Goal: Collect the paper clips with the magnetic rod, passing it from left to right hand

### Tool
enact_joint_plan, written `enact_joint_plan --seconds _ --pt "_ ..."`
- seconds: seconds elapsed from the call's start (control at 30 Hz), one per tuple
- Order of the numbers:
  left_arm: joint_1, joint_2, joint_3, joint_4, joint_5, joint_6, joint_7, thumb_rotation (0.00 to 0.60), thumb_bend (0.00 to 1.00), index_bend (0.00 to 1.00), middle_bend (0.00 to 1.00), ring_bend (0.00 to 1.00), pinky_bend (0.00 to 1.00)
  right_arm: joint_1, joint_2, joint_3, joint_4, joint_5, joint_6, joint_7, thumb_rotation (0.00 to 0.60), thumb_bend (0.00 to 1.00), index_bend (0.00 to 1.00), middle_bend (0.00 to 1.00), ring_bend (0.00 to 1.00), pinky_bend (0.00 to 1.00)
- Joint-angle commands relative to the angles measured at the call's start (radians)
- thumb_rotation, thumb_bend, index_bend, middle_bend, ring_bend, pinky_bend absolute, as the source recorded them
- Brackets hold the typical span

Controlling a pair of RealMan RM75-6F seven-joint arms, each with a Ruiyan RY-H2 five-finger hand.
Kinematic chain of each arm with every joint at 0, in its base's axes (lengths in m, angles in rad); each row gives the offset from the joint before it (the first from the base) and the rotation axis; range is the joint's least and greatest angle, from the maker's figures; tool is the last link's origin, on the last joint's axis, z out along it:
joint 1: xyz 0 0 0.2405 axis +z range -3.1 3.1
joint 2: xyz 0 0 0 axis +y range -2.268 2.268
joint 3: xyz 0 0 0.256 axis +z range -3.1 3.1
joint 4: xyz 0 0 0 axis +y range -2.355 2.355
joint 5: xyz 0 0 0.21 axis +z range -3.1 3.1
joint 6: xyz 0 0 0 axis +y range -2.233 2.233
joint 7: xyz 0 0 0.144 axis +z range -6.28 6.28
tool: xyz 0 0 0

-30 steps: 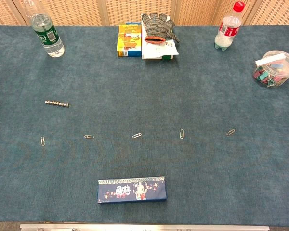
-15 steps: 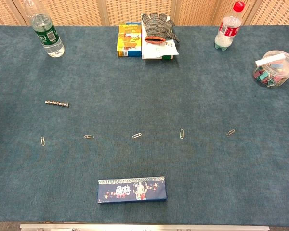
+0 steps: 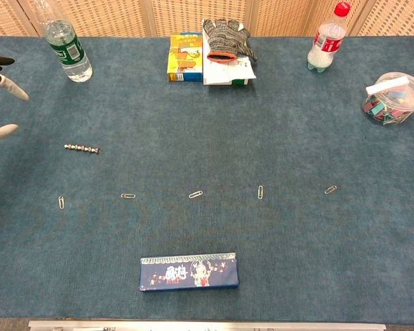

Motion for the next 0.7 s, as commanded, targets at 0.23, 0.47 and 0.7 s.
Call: enact_joint_plan --seconds 0.23,0.47,0.7 --pt "-0.090 -0.104 0.004 0.149 -0.021 -0.122 -0.039 0.600 0.27 0.30 0.00 0.00 0.06 0.021 -0.022 0.004 0.057 0.036 -0.041 0.005 0.600 0.02 0.58 0.41 0.32 0.27" --pt "-0.134 -0.141 0.007 0.229 0.002 -0.146 -0.057 0.600 0.27 0.33 0.00 0.00 0.00 0.020 -0.021 0.007 0.065 0.046 -0.032 -0.001 0.600 0.02 0.58 0.41 0.32 0.27" --pt "-0.172 -0.180 0.030 0.289 0.023 -0.186 -0.068 0.600 0.27 0.36 0.00 0.00 0.00 0.016 -0.012 0.006 0.060 0.051 -0.023 -0.006 0.600 0.02 0.58 0.41 0.32 0.27"
